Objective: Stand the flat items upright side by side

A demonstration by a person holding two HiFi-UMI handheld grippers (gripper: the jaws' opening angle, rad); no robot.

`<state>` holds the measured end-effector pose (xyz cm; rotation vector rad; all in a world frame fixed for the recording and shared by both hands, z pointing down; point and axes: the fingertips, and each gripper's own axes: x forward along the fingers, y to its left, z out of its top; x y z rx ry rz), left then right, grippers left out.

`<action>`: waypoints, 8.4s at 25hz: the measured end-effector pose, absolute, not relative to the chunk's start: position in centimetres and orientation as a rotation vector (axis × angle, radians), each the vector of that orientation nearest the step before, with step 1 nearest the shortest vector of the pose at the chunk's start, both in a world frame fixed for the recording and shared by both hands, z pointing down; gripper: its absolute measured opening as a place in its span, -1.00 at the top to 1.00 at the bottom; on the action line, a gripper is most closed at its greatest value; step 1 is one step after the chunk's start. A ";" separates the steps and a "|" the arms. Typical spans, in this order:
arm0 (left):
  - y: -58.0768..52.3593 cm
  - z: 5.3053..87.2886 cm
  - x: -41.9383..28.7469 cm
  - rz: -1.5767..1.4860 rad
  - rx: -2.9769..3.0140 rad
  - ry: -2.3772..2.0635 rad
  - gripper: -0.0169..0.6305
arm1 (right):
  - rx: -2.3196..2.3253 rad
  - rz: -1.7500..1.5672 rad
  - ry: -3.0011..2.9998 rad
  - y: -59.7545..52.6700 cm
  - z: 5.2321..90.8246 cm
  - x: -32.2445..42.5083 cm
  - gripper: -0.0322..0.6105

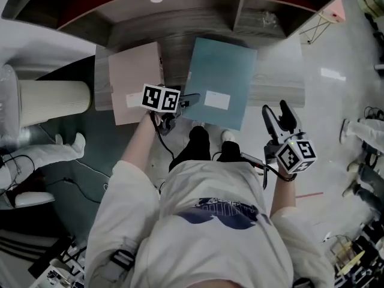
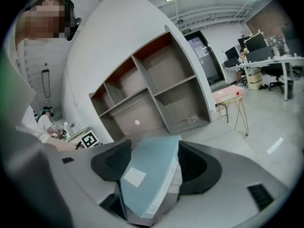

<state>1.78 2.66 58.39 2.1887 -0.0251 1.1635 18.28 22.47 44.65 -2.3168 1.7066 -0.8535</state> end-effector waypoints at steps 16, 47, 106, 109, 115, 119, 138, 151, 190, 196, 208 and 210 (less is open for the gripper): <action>3.9 61.3 1.5 1.467 1.950 0.261 -0.19 | -2.406 -1.043 1.383 23.5 46.7 16.5 -0.05; 4.2 62.6 1.2 1.679 1.794 0.267 -0.05 | -1.051 -1.650 1.582 20.9 60.3 9.5 -0.41; 2.7 60.0 1.7 1.563 1.970 0.250 0.08 | -1.047 -1.648 1.871 17.9 59.7 7.9 0.03; 2.1 59.6 1.9 1.559 2.003 0.259 0.09 | -1.070 -1.621 1.892 17.4 59.4 7.8 0.03; 1.7 58.0 2.5 1.536 2.097 0.280 0.09 | -1.140 -1.539 1.958 17.2 58.3 8.2 0.04; 1.3 56.3 3.5 1.503 2.186 0.291 0.10 | -1.206 -1.453 2.020 16.8 56.7 8.9 0.04; -1.6 52.2 7.8 1.356 2.575 0.328 0.13 | -1.723 -1.046 2.313 14.4 52.7 12.2 0.03; -3.9 53.8 8.4 1.321 2.764 0.313 0.14 | -2.084 -0.914 2.525 12.1 55.0 12.1 0.03; -6.2 56.4 11.2 1.385 3.037 0.344 0.21 | -2.462 -0.936 2.587 9.7 62.0 13.5 0.03; -6.3 56.5 11.1 1.387 3.032 0.319 0.21 | -2.466 -0.968 2.572 9.7 62.1 13.6 0.00; -6.5 55.7 8.6 1.360 2.987 0.137 0.13 | -2.378 -0.959 2.616 10.7 59.2 13.8 -0.13; -4.9 55.2 8.2 1.329 2.987 0.149 0.13 | -2.371 -0.939 2.632 10.9 58.1 13.9 -0.13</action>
